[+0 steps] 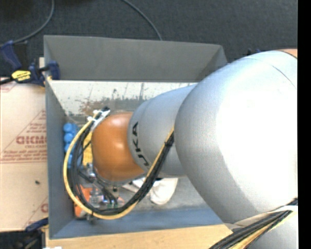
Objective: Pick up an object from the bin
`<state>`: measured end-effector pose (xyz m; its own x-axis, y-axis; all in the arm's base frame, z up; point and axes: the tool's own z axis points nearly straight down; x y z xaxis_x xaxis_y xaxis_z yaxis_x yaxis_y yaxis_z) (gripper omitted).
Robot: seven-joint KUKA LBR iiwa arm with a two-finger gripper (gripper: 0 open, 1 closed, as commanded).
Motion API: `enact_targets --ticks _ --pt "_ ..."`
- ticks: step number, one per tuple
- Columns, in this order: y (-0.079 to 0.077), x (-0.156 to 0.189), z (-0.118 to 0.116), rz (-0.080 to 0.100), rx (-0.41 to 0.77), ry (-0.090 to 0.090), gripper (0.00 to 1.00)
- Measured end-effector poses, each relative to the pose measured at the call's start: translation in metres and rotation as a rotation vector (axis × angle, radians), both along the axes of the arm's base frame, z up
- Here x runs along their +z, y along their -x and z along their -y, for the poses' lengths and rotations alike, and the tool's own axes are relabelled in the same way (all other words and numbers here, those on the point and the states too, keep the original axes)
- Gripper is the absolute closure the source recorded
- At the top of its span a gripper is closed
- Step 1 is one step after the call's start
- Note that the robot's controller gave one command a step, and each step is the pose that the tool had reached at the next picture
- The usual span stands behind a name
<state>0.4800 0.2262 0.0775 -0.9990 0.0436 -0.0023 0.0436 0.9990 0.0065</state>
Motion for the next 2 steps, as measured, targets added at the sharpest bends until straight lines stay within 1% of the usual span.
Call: enact_targets --ticks 1,2 --pt "0.001 -0.004 0.019 0.017 0.051 0.0 0.0" --pt "-0.001 0.0 0.002 0.0 0.0 0.001 1.0"
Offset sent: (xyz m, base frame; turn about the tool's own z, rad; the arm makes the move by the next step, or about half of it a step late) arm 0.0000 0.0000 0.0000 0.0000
